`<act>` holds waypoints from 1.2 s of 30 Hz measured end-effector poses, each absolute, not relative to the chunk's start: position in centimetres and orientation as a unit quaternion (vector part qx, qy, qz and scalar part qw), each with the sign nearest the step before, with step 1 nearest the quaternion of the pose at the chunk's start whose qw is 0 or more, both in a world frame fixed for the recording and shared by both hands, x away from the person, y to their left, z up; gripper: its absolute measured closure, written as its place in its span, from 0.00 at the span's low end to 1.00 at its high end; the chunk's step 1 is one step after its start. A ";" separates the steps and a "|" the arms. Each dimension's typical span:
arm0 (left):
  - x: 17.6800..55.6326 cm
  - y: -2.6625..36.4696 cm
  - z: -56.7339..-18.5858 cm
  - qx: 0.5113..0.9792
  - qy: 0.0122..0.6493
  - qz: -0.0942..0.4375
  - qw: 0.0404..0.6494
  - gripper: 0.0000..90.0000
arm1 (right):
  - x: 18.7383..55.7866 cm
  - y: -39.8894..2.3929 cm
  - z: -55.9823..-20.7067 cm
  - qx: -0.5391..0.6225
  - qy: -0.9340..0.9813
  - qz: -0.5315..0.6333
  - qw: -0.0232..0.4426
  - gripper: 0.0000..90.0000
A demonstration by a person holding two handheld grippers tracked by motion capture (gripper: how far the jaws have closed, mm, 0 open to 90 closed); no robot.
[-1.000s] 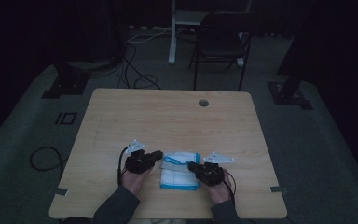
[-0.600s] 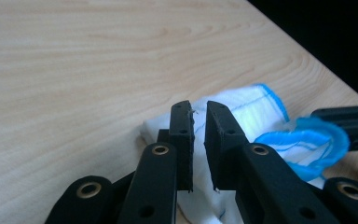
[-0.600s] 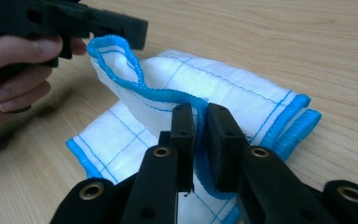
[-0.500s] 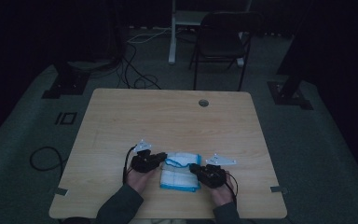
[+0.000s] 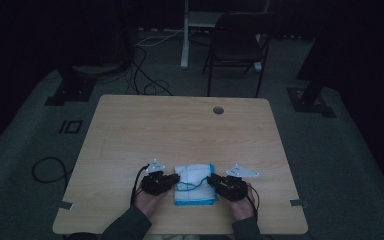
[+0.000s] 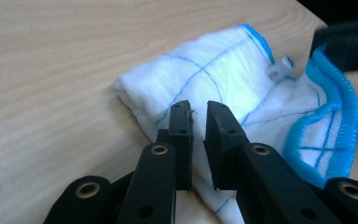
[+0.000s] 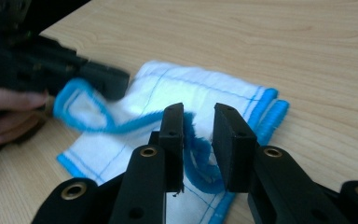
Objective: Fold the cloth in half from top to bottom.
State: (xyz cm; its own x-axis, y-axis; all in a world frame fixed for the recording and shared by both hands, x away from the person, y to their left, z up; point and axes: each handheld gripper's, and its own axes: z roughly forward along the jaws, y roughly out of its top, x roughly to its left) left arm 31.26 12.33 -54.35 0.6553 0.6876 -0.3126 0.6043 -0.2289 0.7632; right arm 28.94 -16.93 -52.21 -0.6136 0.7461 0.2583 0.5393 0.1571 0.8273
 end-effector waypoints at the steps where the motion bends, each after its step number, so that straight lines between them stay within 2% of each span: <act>1: 31.1 12.4 -54.4 0.783 0.413 0.044 0.464 0.90 | 29.0 -17.1 -52.2 0.426 0.753 0.489 0.108 0.82; 10: 29.9 12.4 -54.3 0.791 0.403 0.053 0.458 0.89 | 29.0 -18.1 -51.6 0.437 0.736 0.501 0.124 0.78; 25: 30.1 12.6 -54.2 0.786 0.409 0.061 0.460 0.87 | 30.0 -20.2 -52.2 0.470 0.734 0.466 0.156 0.69; 36: 31.5 16.1 -53.1 0.766 0.439 0.111 0.457 0.85 | 31.6 -21.6 -53.4 0.491 0.736 0.435 0.165 0.68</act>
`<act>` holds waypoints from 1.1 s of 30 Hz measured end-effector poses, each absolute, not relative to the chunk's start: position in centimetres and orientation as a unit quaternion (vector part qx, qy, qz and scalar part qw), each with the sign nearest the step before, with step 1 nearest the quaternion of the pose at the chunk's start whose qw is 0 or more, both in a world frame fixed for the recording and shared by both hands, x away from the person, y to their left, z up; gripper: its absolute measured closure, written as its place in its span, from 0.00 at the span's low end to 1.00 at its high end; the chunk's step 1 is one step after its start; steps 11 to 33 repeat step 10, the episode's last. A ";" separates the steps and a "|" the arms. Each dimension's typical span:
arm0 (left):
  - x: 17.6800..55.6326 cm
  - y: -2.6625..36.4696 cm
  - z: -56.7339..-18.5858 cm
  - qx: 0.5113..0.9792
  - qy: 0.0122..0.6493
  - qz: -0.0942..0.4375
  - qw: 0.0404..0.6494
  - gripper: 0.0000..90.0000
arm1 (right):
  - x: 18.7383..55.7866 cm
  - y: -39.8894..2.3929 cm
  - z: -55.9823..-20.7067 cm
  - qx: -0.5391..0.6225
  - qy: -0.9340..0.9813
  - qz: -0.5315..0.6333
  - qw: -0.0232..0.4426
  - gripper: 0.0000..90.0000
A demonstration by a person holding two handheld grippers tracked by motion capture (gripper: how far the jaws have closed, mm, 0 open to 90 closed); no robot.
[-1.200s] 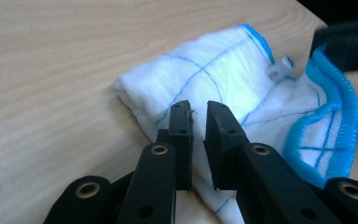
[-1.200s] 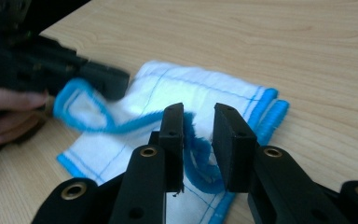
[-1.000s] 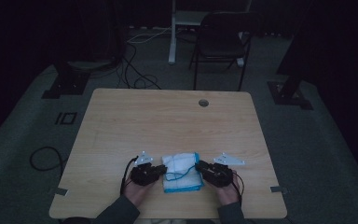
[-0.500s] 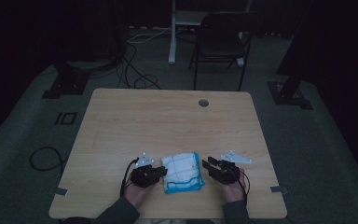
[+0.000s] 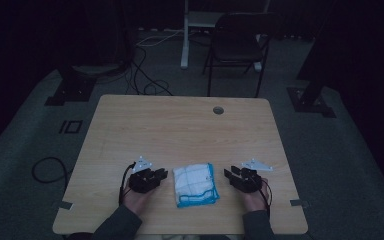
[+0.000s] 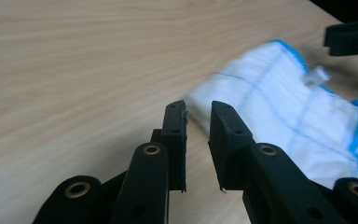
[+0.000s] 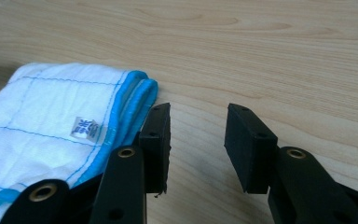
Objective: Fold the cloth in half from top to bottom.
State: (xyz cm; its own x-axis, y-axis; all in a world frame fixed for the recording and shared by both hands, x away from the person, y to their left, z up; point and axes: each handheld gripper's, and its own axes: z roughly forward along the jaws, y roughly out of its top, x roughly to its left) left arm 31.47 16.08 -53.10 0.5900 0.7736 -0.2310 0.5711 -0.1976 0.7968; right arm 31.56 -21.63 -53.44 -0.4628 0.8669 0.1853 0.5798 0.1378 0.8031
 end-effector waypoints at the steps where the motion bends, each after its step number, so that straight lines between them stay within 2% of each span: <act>1: 31.5 16.5 -53.1 0.764 0.442 0.114 0.455 0.85 | 31.6 -21.6 -53.5 0.491 0.737 0.434 0.164 0.68; 10: 31.9 19.6 -53.3 0.749 0.475 0.139 0.441 0.85 | 32.3 -22.1 -53.7 0.491 0.740 0.427 0.167 0.68; 33: 31.9 19.6 -53.3 0.749 0.475 0.139 0.441 0.85 | 32.3 -22.1 -53.7 0.491 0.740 0.427 0.167 0.68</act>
